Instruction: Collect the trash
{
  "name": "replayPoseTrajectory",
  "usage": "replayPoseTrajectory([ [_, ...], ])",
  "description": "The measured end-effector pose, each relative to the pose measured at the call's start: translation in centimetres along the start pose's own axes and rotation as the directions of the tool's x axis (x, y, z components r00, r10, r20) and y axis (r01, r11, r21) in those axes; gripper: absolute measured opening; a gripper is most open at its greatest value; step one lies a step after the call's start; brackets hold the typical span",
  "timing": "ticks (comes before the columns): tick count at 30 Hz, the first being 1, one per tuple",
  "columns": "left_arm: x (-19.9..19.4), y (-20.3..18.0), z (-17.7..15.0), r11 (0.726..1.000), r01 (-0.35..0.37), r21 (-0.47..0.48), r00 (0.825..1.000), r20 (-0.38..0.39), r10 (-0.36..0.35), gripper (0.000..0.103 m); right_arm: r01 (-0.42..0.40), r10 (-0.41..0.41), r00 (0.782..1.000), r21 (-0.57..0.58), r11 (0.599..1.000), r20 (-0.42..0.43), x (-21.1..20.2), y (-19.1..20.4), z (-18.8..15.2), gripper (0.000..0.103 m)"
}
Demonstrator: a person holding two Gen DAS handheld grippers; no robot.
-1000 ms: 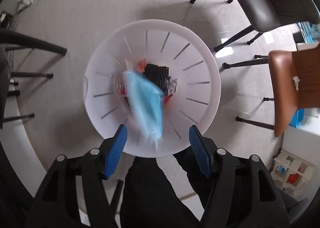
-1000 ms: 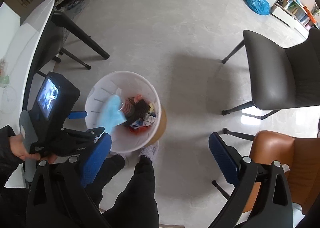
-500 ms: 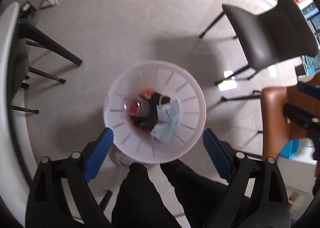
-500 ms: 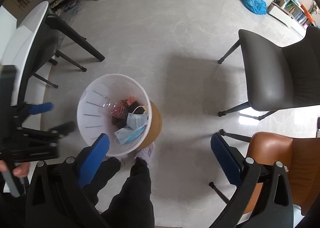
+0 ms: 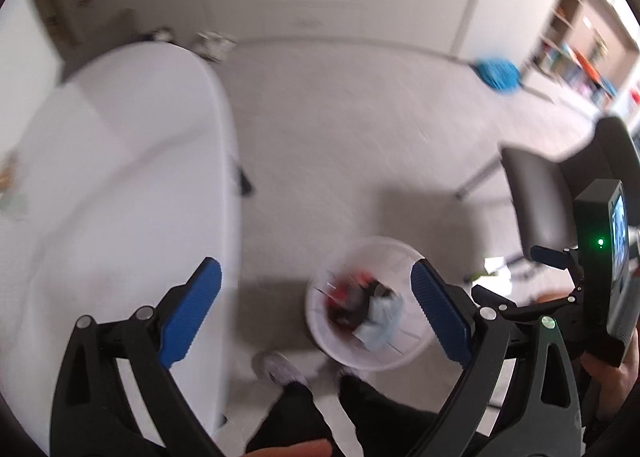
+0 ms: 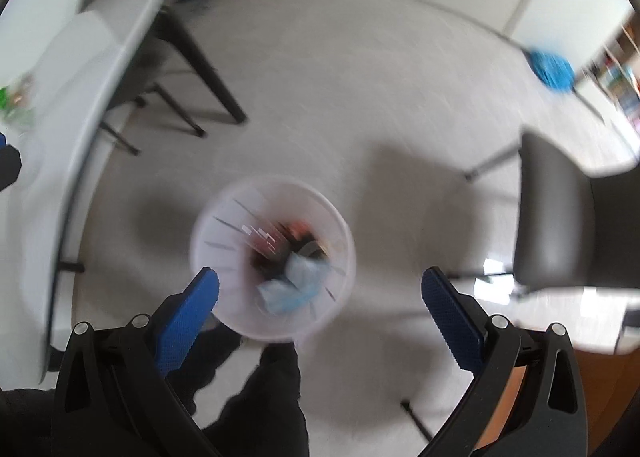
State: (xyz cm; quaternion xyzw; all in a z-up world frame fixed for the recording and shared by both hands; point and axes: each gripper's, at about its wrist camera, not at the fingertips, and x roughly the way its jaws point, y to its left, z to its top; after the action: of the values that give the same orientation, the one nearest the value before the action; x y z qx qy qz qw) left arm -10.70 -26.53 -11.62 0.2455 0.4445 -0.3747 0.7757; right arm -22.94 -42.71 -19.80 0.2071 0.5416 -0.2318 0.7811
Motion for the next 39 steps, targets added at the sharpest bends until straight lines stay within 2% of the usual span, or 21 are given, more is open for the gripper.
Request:
replayPoseTrajectory([
  [1, -0.9, 0.8, 0.1, 1.000, -0.024, -0.018, 0.999, 0.020, 0.025, 0.096, -0.022, 0.023, 0.999, -0.043, 0.999, 0.036, -1.2, 1.8, 1.3, 0.101],
  [2, -2.5, 2.5, 0.2, 0.996, -0.070, -0.053, 0.996, 0.056, 0.073, 0.095, -0.038, 0.044, 0.997, -0.080, 0.996, 0.066, -2.2, 3.2, 2.3, 0.101],
  [5, -5.6, 5.8, 0.0, 0.979, -0.149, -0.138, 0.982, 0.096, 0.163, 0.095, -0.068, 0.098, 0.983, -0.190, 0.979, 0.153, -5.1, 7.6, 4.7, 0.101],
  [9, -10.0, 10.6, -0.9, 0.935, -0.217, -0.279, 0.958, 0.125, 0.260, 0.095, -0.090, 0.179, 0.948, -0.318, 0.944, 0.264, -10.0, 13.5, 7.5, 0.101],
  [12, -13.6, 13.4, -1.3, 0.891, -0.261, -0.370, 0.929, 0.153, 0.336, 0.095, -0.100, 0.258, 0.898, -0.405, 0.909, 0.356, -14.4, 17.5, 9.0, 0.101],
  [14, -15.8, 15.5, -1.3, 0.852, -0.303, -0.427, 0.902, 0.161, 0.401, 0.095, -0.090, 0.302, 0.859, -0.459, 0.884, 0.413, -17.3, 20.0, 10.1, 0.101],
  [16, -17.8, 17.5, -1.3, 0.814, -0.325, -0.482, 0.879, 0.163, 0.448, 0.095, -0.082, 0.343, 0.821, -0.500, 0.862, 0.457, -19.8, 22.0, 11.1, 0.101],
  [17, -18.5, 18.4, -1.4, 0.797, -0.333, -0.505, 0.871, 0.159, 0.465, 0.095, -0.083, 0.373, 0.795, -0.523, 0.848, 0.478, -21.3, 23.2, 11.6, 0.101],
  [18, -19.7, 19.6, -1.4, 0.771, -0.338, -0.540, 0.860, 0.156, 0.486, 0.095, -0.086, 0.395, 0.777, -0.538, 0.839, 0.491, -22.3, 24.2, 11.9, 0.101],
  [19, -20.8, 20.9, -1.4, 0.744, -0.339, -0.577, 0.850, 0.151, 0.504, 0.095, -0.089, 0.422, 0.749, -0.555, 0.827, 0.510, -23.8, 25.3, 12.4, 0.101],
  [22, -23.7, 23.7, -1.7, 0.666, -0.341, -0.663, 0.823, 0.131, 0.553, 0.095, -0.106, 0.471, 0.701, -0.575, 0.811, 0.536, -26.4, 27.2, 12.9, 0.101],
  [24, -25.2, 25.1, -2.5, 0.604, -0.356, -0.713, 0.797, 0.106, 0.595, 0.095, -0.128, 0.496, 0.692, -0.587, 0.800, 0.525, -27.0, 28.6, 13.3, 0.101],
  [26, -25.8, 26.2, -3.1, 0.568, -0.361, -0.739, 0.781, 0.093, 0.618, 0.095, -0.164, 0.533, 0.686, -0.609, 0.776, 0.495, -27.0, 30.1, 13.3, 0.101],
  [27, -25.9, 26.9, -3.4, 0.541, -0.365, -0.757, 0.773, 0.077, 0.629, 0.095, -0.180, 0.551, 0.686, -0.623, 0.761, 0.475, -26.9, 30.7, 13.2, 0.101],
  [29, -25.9, 27.5, -4.3, 0.515, -0.367, -0.774, 0.773, 0.055, 0.632, 0.095, -0.202, 0.573, 0.694, -0.646, 0.736, 0.437, -26.4, 31.9, 13.3, 0.101],
  [30, -25.6, 27.9, -4.6, 0.504, -0.366, -0.783, 0.778, 0.040, 0.627, 0.095, -0.205, 0.579, 0.699, -0.657, 0.726, 0.421, -26.2, 32.5, 13.2, 0.101],
  [35, -24.3, 28.7, -5.7, 0.476, -0.368, -0.799, 0.799, -0.010, 0.601, 0.095, -0.204, 0.587, 0.720, -0.696, 0.688, 0.370, -25.5, 34.0, 11.7, 0.101],
  [39, -24.2, 28.5, -6.0, 0.466, -0.373, -0.802, 0.791, -0.012, 0.611, 0.095, -0.216, 0.587, 0.727, -0.693, 0.688, 0.357, -25.3, 34.0, 11.7, 0.101],
])
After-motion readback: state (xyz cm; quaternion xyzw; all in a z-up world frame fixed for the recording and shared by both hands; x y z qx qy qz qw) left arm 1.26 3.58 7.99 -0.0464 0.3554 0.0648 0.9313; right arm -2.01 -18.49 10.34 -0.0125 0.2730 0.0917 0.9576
